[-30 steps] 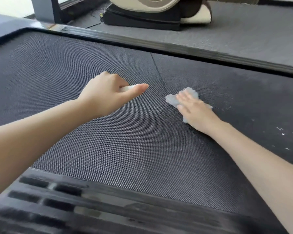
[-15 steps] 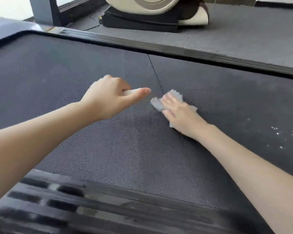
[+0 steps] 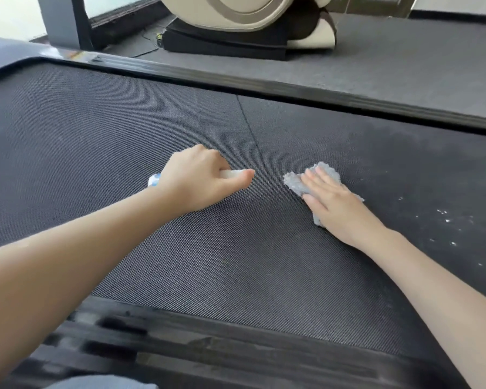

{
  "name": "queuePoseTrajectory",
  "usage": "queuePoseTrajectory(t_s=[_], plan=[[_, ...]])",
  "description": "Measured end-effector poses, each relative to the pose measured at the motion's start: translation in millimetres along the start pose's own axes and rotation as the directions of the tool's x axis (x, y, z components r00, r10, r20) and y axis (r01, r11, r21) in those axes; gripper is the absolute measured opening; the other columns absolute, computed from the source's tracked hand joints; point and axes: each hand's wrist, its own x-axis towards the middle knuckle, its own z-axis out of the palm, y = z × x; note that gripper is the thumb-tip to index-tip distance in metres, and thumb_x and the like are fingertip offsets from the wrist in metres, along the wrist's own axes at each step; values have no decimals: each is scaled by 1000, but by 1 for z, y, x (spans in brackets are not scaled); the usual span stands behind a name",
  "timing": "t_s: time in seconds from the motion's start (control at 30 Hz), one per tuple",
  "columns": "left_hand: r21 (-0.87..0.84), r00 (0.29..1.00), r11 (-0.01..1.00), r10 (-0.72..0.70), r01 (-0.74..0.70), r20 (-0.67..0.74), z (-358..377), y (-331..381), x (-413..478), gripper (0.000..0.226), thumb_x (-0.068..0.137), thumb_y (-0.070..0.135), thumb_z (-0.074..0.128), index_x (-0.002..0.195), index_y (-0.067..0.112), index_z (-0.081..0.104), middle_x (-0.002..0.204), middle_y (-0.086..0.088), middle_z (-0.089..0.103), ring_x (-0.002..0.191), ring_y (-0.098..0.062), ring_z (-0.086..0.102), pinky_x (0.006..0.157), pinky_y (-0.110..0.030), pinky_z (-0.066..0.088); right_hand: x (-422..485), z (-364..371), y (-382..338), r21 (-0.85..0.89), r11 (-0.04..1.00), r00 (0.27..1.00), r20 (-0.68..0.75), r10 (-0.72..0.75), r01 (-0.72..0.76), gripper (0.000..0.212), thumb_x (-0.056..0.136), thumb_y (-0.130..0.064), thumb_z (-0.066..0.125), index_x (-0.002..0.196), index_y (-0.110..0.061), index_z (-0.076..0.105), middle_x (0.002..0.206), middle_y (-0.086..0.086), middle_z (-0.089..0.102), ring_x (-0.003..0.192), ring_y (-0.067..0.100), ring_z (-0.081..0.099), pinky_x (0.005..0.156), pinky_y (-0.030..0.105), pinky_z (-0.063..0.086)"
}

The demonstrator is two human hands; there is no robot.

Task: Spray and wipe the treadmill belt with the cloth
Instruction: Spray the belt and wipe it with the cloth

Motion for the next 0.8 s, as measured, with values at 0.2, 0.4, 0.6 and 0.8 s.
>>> queuePoseTrajectory(t_s=[0.2, 0.4, 0.6, 0.8], plan=[[-17, 996, 998, -63, 62, -71, -2, 0, 4, 75, 73, 80, 27, 50, 9, 40, 57, -8, 50, 67, -35, 53, 62, -33, 38, 0, 1, -2, 18, 1000, 1000, -22, -7, 7, 51, 102, -36, 29, 151, -22, 21, 158, -12, 12, 142, -4, -4, 119, 32, 4], [46, 981, 992, -112, 121, -158, -3, 1, 10, 74, 74, 77, 26, 50, 9, 43, 56, -9, 50, 67, -36, 55, 63, -34, 40, -2, 3, -3, 34, 999, 998, -65, -17, 19, 50, 102, -33, 32, 150, -19, 25, 158, -10, 16, 142, -4, -2, 117, 28, 3], [82, 982, 989, -108, 122, -158, 2, 1, 13, 69, 76, 74, 26, 51, 12, 43, 57, -7, 45, 66, -34, 51, 65, -33, 36, -2, 3, -4, 42, 999, 998, -58, -16, 19, 50, 102, -33, 32, 150, -21, 25, 157, -12, 15, 141, -5, -3, 118, 29, 2], [31, 987, 992, -120, 124, -110, -5, -4, 9, 82, 78, 84, 28, 55, 8, 48, 61, -9, 52, 69, -34, 54, 65, -34, 38, 19, 5, -7, 40, 999, 997, -70, 17, -15, 49, 103, -32, 32, 150, -19, 25, 158, -8, 15, 145, 2, 1, 118, 32, 5]])
